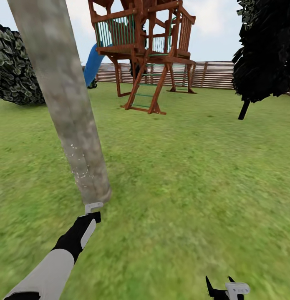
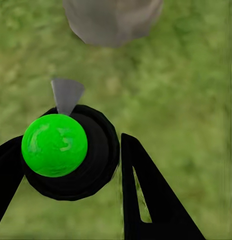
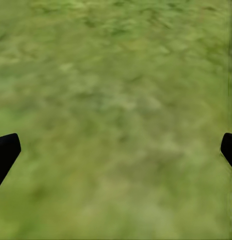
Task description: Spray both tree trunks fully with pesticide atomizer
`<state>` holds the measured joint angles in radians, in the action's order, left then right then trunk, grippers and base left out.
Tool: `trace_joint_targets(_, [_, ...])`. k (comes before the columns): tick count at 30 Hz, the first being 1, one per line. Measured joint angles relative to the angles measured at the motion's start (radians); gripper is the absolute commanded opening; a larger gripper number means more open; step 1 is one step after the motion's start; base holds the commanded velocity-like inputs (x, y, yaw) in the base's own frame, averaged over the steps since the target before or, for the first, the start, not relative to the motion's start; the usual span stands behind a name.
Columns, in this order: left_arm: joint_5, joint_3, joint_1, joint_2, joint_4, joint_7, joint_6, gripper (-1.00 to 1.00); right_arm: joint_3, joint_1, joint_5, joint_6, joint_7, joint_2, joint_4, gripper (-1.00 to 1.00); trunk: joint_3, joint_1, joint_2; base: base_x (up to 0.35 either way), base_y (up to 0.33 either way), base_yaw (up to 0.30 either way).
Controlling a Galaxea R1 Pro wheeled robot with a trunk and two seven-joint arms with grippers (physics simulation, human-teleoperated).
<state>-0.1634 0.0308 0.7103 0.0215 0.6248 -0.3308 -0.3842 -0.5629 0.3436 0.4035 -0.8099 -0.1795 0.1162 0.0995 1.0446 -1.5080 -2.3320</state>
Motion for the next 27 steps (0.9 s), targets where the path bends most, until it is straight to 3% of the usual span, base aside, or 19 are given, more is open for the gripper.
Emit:
trace_joint_targets(6, [0.000,0.000,0.000,0.000,0.001,0.000,0.000,-1.00,0.000,0.000,0.000,0.000,0.000,-0.001,-0.001,1.00,0.000,0.000,0.000,0.086,-0.269,0.082])
trace_joint_targets(27, [0.000,0.000,0.000,0.000,0.000,0.000,0.000,-1.00,0.000,0.000,0.000,0.000,0.000,-0.001,-0.001,1.00,0.000,0.000,0.000,0.086,-0.269,0.275])
